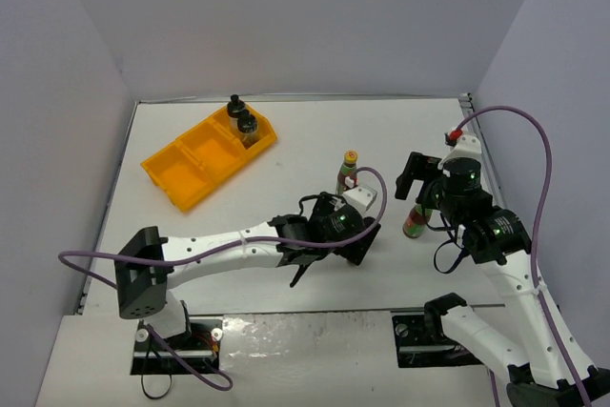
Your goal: Organize the condiment bottles
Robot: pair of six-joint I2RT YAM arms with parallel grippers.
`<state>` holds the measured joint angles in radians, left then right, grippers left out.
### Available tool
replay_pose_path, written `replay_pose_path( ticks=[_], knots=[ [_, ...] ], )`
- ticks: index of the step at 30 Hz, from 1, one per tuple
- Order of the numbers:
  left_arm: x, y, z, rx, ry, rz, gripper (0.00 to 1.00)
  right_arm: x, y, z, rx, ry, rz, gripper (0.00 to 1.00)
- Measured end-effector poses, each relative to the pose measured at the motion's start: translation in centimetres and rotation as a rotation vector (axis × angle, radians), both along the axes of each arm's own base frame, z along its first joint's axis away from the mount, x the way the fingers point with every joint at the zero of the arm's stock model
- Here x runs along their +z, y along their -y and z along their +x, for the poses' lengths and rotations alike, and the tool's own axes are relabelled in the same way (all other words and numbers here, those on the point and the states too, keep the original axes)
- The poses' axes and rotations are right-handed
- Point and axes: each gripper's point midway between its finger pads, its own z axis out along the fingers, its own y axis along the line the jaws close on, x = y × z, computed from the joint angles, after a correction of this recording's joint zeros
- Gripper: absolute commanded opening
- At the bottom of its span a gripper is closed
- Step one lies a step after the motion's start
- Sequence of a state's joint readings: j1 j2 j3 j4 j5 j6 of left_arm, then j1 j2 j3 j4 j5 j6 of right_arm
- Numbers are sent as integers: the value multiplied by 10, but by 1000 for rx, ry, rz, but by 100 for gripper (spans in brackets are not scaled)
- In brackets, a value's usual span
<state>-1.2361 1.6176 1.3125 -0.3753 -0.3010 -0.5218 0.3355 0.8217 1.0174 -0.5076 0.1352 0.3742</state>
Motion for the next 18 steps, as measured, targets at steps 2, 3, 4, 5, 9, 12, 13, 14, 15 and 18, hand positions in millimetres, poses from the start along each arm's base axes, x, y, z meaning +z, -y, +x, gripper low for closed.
replay_pose_path(
  ticks=[2, 3, 4, 5, 9, 12, 13, 14, 15, 18],
  knots=[
    [-14, 6, -2, -7, -14, 20, 95, 0, 0, 0, 0, 2, 1, 100],
    [-21, 9, -3, -10, -20, 32, 96, 1, 0, 0, 0, 3, 2, 100],
    [-27, 10, -4, -12, -26, 43, 96, 1, 0, -1, -1, 4, 3, 100],
    [-33, 11, -5, -13, -32, 54, 95, 1, 0, -1, -1, 6, 4, 100],
    [-43, 14, -4, -13, -40, 66, 95, 2, 0, -2, -1, 9, 6, 100],
    [-41, 18, -3, -13, -36, 56, 95, 1, 1, -2, -1, 7, 5, 100],
    [-39, 20, -3, -14, -35, 51, 96, 1, 1, -2, -1, 6, 5, 100],
    [-37, 22, -2, -14, -33, 44, 95, 0, 1, -2, -1, 5, 4, 100],
    [-36, 25, -1, -14, -31, 36, 95, 0, 1, -2, -1, 5, 4, 100],
    [-33, 34, 1, -17, -28, 19, 95, -1, 1, -2, -2, 4, 4, 100]
  ],
)
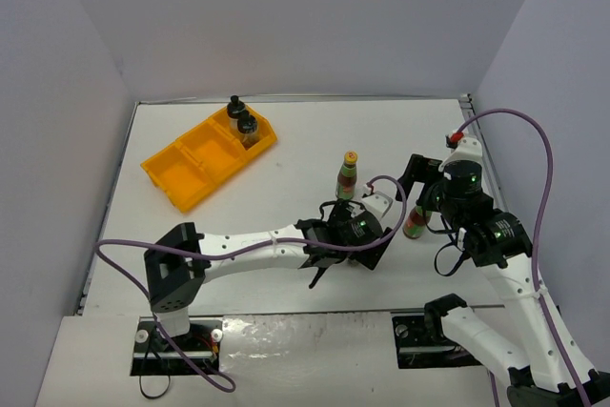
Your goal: Organize the condiment bottles
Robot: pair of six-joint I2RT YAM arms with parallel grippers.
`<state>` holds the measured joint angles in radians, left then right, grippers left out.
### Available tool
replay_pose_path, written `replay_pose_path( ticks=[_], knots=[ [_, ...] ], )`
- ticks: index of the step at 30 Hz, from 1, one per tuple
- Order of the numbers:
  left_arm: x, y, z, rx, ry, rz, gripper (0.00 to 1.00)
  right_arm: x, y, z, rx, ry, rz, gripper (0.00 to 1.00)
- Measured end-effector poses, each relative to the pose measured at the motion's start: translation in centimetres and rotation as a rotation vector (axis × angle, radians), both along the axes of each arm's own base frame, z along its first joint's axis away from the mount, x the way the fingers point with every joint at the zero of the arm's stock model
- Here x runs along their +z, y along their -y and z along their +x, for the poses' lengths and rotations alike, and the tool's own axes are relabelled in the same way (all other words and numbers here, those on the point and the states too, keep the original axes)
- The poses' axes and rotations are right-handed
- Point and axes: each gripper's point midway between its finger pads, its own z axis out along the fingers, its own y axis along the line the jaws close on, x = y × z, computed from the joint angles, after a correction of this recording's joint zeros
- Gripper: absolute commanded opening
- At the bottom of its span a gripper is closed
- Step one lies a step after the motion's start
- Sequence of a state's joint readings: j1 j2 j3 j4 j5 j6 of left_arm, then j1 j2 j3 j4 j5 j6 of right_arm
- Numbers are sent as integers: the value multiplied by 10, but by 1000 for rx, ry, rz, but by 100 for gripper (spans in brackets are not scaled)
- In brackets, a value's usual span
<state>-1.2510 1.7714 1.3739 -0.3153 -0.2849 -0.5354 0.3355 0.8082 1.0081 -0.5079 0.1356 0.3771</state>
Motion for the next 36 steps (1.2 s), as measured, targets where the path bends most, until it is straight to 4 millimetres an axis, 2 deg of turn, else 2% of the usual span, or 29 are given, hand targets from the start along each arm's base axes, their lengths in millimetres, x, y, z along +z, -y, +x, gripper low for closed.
replay_pose_path(
  ticks=[8, 14, 25, 31, 36],
  knots=[
    [-19, 11, 1, -10, -19, 22, 94, 2, 2, -1, -7, 9, -2, 100],
    [-20, 11, 1, -7, -21, 22, 90, 2, 3, -1, -12, 10, -8, 100],
    [-20, 10, 3, 16, -16, 21, 69, 2, 5, -1, -17, 10, -12, 100],
    [-20, 9, 4, 22, -15, 21, 64, 2, 5, -1, -18, 9, -13, 100],
    [-27, 5, 3, 28, -22, 34, 56, 1, 5, -1, -19, 7, -14, 100]
  ],
)
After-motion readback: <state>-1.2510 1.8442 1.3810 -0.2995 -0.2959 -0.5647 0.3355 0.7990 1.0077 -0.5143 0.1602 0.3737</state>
